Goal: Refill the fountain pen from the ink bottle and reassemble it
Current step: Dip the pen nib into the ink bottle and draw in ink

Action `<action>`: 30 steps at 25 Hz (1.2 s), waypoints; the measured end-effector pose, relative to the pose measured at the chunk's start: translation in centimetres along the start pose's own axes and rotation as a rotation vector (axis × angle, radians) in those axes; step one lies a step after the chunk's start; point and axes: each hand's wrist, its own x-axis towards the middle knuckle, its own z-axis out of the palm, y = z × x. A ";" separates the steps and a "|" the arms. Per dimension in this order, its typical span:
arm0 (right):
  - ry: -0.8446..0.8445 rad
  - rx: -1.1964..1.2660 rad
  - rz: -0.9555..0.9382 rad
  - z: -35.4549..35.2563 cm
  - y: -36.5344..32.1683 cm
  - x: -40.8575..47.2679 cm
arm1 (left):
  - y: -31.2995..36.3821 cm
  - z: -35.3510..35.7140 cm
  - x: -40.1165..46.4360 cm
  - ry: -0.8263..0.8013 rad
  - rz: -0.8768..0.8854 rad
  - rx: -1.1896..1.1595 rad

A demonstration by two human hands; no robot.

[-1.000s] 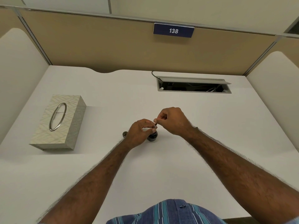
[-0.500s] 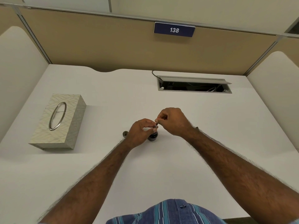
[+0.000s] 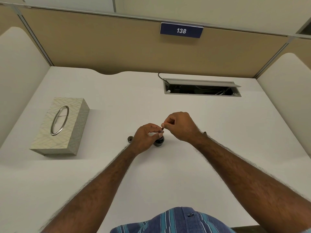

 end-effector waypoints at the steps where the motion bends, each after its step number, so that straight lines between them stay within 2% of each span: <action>1: -0.010 -0.002 -0.018 -0.1 -0.1 -0.1 | 0.0 0.0 0.0 0.000 0.001 -0.002; 12: -0.077 -0.020 -0.126 -0.7 0.2 -0.4 | 0.0 0.1 0.0 0.007 0.000 0.012; 18: 0.009 -0.070 -0.067 0.1 0.2 -0.2 | 0.1 0.2 0.0 0.023 -0.011 0.009; 25: -0.033 -0.020 -0.112 -0.2 0.2 -0.5 | 0.0 0.2 0.0 0.036 0.011 0.014; 30: -0.001 -0.054 -0.018 0.2 0.2 0.1 | -0.2 0.3 0.0 0.042 0.002 0.012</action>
